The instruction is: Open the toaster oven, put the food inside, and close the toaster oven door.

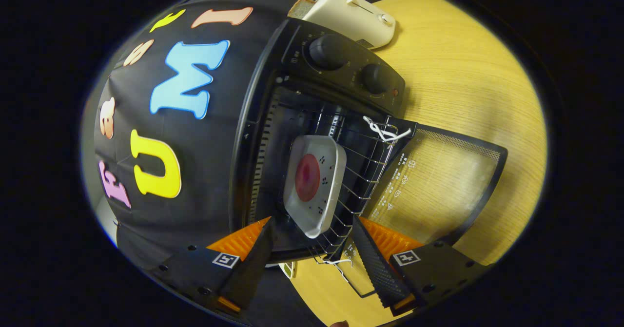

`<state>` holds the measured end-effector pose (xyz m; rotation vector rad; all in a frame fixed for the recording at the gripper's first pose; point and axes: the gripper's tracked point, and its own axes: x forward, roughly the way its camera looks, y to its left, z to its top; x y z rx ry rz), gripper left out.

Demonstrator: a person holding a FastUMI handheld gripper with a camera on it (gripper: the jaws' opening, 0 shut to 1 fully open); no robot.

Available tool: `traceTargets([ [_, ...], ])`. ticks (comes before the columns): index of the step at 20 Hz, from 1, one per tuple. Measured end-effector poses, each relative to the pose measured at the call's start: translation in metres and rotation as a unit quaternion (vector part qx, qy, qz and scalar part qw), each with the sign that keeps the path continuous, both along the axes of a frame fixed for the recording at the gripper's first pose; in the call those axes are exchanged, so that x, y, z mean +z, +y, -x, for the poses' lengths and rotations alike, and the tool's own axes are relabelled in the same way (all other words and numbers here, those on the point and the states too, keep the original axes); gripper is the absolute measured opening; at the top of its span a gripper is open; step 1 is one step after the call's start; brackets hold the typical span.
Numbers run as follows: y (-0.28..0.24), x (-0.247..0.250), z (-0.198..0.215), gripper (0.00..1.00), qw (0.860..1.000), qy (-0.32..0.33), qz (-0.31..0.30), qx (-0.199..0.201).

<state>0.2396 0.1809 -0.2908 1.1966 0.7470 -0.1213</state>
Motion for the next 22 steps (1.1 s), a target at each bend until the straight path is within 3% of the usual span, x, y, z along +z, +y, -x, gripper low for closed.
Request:
traceTargets([
  [3,0.01,0.012,0.027,0.98,0.996,-0.024,0.046,0.077],
  [7,0.014,0.01,0.068,0.98,0.979,-0.038,0.109,0.166],
  [13,0.003,-0.01,0.111,0.98,0.951,-0.034,0.186,0.243],
  [18,-0.016,-0.037,0.13,0.98,0.91,-0.015,0.279,0.307],
  [22,-0.023,-0.067,0.141,0.98,0.858,0.007,0.349,0.377],
])
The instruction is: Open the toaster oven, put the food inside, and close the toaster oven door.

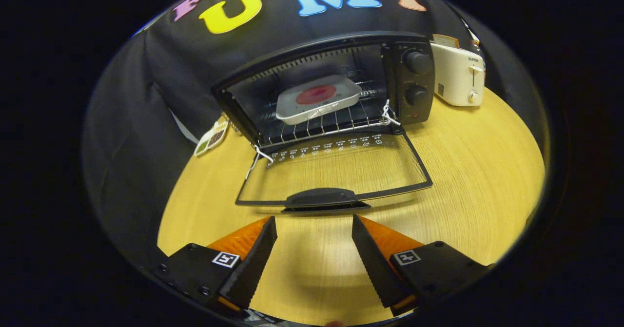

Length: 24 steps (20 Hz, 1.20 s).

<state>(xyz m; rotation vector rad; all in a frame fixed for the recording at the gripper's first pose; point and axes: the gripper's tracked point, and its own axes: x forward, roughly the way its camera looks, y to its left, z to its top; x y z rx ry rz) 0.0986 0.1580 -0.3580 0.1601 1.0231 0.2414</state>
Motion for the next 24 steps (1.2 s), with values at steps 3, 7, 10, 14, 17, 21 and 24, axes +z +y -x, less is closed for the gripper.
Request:
traceTargets([
  [3,0.003,-0.02,0.008,0.98,0.999,0.024,0.034,0.032],
  [7,0.004,-0.026,-0.007,0.98,0.997,0.008,0.066,0.042],
  [10,0.003,-0.029,-0.012,0.96,0.996,0.011,0.086,0.031],
  [14,0.003,-0.028,-0.014,0.95,0.995,0.007,0.1,0.018],
  [17,0.005,-0.019,-0.015,0.95,0.996,-0.002,0.094,-0.002],
  [21,0.006,-0.003,-0.015,0.95,0.994,-0.024,0.103,0.004],
  [24,0.004,0.01,-0.019,0.95,0.993,-0.046,0.109,0.007],
])
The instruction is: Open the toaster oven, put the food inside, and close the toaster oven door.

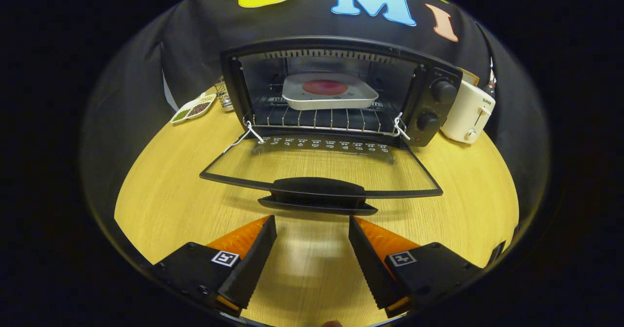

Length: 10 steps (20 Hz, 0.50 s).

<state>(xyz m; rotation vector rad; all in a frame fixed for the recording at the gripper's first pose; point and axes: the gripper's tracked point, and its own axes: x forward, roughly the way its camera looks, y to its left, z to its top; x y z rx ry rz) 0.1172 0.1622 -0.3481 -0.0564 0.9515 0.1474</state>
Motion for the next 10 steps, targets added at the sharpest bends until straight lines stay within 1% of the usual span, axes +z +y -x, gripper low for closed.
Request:
traceTargets([
  [7,0.001,0.038,-0.015,0.95,0.999,-0.037,-0.009,-0.005],
  [10,0.003,0.058,-0.028,0.95,0.998,-0.066,-0.004,-0.001],
])
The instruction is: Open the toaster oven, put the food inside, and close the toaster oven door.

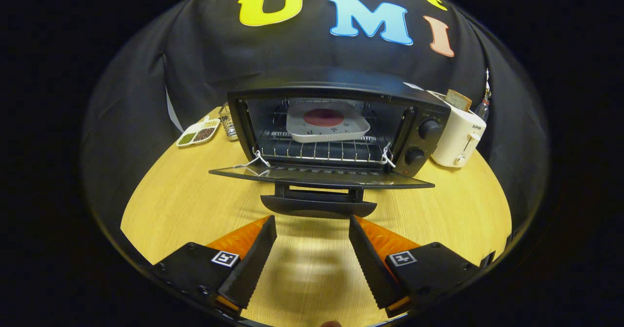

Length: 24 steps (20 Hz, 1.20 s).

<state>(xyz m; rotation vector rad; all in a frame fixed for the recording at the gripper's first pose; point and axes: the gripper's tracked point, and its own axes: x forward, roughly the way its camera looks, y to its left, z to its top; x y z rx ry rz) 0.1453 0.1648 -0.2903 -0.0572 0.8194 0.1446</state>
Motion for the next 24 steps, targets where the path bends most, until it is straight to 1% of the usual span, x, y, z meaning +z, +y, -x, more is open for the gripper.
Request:
traceTargets([
  [2,0.001,0.013,-0.008,0.95,1.0,-0.021,0.007,0.003],
  [7,0.002,0.04,-0.054,0.96,0.997,-0.068,0.018,0.021],
  [10,-0.002,0.074,-0.068,0.98,0.992,-0.119,0.015,0.027],
  [12,-0.005,0.093,-0.061,0.98,0.99,-0.137,0.004,0.028],
  [16,-0.027,0.129,-0.028,0.98,0.984,-0.177,-0.012,0.017],
  [20,-0.062,0.163,0.011,0.98,0.977,-0.213,-0.026,-0.004],
  [24,-0.107,0.2,0.035,0.98,0.968,-0.247,-0.025,-0.024],
])
